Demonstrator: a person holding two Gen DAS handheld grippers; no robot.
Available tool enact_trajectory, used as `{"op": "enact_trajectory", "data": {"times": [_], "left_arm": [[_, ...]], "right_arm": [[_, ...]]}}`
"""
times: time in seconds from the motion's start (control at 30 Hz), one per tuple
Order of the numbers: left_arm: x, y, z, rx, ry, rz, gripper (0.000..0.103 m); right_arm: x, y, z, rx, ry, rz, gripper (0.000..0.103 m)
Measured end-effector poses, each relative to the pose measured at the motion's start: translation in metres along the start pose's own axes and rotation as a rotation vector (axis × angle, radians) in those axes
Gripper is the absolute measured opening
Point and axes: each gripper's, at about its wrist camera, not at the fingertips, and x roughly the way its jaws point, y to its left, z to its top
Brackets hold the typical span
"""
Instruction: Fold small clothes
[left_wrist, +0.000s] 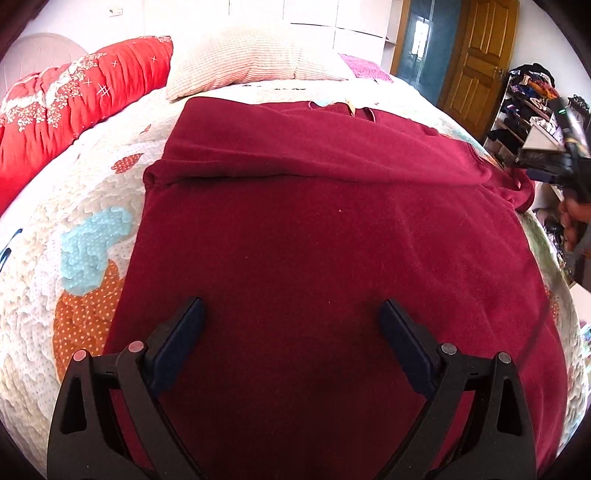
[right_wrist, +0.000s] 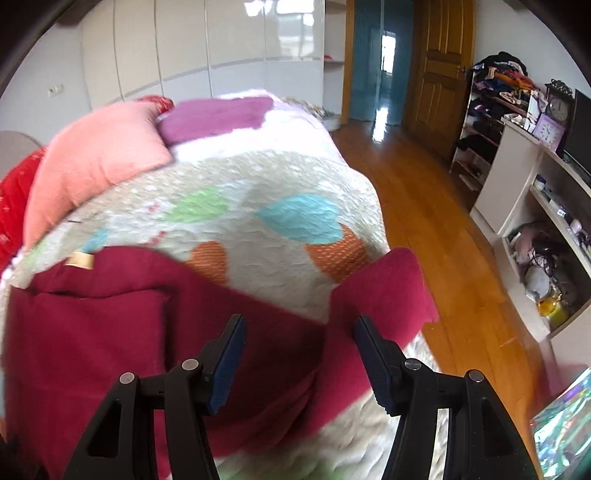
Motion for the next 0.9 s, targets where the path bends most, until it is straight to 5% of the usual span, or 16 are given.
{"op": "enact_trajectory", "data": {"times": [0.1, 0.3, 0.6, 0.9], "left_arm": [[0.000, 0.002, 0.000, -0.004, 0.001, -0.006, 0.097], [0.001, 0.000, -0.001, 0.004, -0.001, 0.002, 0.097], [0.001, 0.000, -0.001, 0.009, -0.006, 0.009, 0.097], [0.003, -0.003, -0.002, 0.018, -0.004, 0.020, 0.099]], "right_arm": [[0.000, -0.029, -0.016, 0.015, 0.017, -0.088, 0.059], [-0.037, -0.094, -0.079, 0.125, 0.018, -0.096, 0.064], [-0.065, -0.140, -0.084, 0.320, -0.059, 0.084, 0.064], [-0.015, -0.140, -0.062, 0.567, 0.081, 0.411, 0.064]]}}
